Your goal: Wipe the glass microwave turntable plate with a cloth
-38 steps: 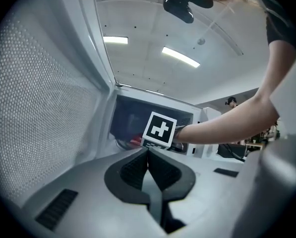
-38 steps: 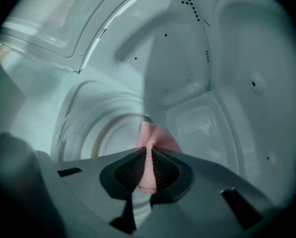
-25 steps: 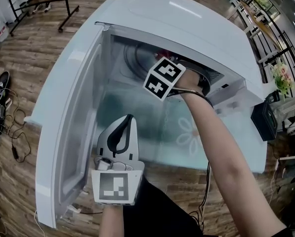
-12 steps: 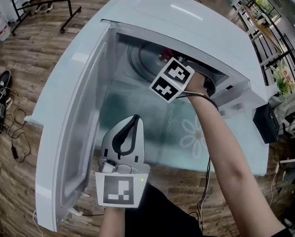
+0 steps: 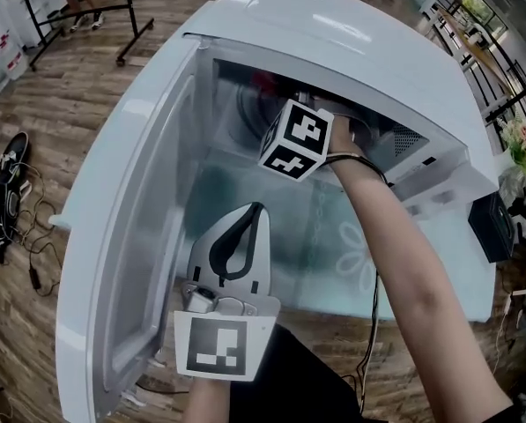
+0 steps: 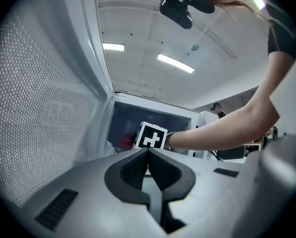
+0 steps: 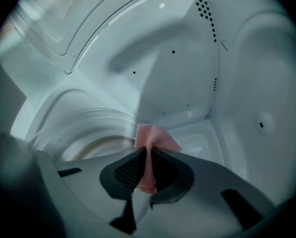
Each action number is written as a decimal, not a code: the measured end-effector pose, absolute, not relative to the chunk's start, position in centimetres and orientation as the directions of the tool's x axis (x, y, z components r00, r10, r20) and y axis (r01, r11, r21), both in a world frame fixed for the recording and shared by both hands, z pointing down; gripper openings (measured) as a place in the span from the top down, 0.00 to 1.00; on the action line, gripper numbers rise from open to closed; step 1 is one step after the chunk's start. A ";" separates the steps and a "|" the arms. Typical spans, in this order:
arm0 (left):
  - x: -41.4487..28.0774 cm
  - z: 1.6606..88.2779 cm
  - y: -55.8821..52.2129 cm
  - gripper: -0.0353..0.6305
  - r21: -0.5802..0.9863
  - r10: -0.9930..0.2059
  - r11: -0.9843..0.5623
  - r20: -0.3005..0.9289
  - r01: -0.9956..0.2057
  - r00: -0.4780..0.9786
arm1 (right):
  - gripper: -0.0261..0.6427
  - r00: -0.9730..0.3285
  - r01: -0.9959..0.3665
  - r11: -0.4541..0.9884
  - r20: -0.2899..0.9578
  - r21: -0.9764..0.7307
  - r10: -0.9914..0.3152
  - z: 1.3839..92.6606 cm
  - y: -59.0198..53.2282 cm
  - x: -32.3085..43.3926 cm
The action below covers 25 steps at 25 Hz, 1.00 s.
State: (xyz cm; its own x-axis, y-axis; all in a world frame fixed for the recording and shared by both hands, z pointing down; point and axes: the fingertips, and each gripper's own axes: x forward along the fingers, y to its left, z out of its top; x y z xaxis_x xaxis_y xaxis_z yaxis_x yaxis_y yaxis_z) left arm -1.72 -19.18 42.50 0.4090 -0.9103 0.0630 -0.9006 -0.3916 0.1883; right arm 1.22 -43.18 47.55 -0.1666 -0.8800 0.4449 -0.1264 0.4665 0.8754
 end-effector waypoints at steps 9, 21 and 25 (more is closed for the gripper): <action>-1.1 42.8 -19.3 0.94 0.141 -0.905 -0.407 0.075 -0.903 0.420 | 0.94 -0.126 -0.028 0.493 0.486 0.869 -0.865 49.2 -44.4 1.9; -0.6 42.3 -18.7 0.94 0.147 -0.906 -0.407 0.061 -0.901 0.419 | 0.94 0.158 0.077 0.547 0.531 0.834 -0.832 50.0 -44.0 8.9; -0.7 42.1 -18.4 0.94 0.152 -0.909 -0.401 0.054 -0.903 0.413 | 0.94 0.263 0.125 0.591 0.547 0.797 -0.794 50.3 -43.5 10.8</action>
State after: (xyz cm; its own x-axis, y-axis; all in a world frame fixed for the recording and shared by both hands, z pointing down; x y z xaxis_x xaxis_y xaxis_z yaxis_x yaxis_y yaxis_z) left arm -0.69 -18.44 42.05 0.4130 -0.9091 0.0540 -0.9033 -0.4012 0.1521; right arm 10.84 -43.53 50.32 0.2633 -0.7944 0.5473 0.1245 0.5905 0.7973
